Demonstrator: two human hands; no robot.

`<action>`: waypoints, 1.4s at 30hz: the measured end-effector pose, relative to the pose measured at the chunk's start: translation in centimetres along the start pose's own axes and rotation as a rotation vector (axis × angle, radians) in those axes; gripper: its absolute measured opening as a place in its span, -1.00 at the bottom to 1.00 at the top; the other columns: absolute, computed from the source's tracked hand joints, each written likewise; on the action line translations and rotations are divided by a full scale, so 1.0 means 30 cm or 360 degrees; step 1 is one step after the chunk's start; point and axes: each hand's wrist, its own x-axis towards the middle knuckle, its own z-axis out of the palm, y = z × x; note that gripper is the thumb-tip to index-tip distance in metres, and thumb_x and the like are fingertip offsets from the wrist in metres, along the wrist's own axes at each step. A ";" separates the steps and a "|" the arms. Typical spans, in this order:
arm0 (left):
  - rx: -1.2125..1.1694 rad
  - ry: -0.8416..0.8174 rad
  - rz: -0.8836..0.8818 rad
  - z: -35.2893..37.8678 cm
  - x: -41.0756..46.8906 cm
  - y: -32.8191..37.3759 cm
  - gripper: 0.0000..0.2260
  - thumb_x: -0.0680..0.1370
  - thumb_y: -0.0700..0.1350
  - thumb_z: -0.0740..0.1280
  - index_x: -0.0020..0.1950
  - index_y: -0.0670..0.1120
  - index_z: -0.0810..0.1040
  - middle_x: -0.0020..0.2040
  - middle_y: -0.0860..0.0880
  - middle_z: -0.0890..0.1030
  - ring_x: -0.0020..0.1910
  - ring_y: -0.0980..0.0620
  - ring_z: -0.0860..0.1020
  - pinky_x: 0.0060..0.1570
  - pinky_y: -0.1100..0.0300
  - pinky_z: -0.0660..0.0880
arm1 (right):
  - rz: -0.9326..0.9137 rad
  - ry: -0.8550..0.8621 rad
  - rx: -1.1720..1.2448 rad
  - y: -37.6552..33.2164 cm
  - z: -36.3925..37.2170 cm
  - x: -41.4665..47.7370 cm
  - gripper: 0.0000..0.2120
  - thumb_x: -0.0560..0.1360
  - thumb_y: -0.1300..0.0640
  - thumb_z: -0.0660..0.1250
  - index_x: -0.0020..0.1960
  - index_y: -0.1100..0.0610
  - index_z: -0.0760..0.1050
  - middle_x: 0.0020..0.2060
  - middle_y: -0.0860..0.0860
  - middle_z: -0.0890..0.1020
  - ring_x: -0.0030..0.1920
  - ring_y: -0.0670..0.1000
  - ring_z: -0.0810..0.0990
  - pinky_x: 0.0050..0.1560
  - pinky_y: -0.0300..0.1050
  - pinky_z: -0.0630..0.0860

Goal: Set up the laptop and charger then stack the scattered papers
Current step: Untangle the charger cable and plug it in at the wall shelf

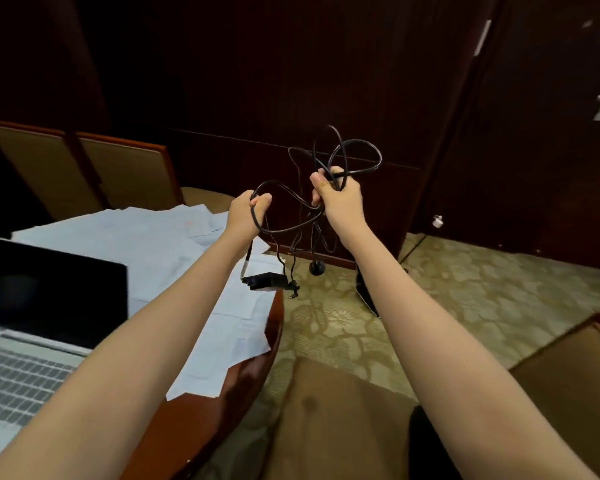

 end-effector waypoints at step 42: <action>0.1210 -0.0862 -0.1104 -0.370 -0.067 -0.626 -0.50 0.58 -0.15 0.21 0.41 -0.26 0.05 0.25 -0.31 0.42 0.17 -0.21 0.46 0.11 0.03 0.39 | 0.1114 -0.0714 0.0108 0.561 0.613 -0.057 -0.90 0.51 0.27 0.28 -0.06 0.08 0.47 -0.24 0.01 0.57 -0.31 -0.09 0.50 -0.30 -0.27 0.39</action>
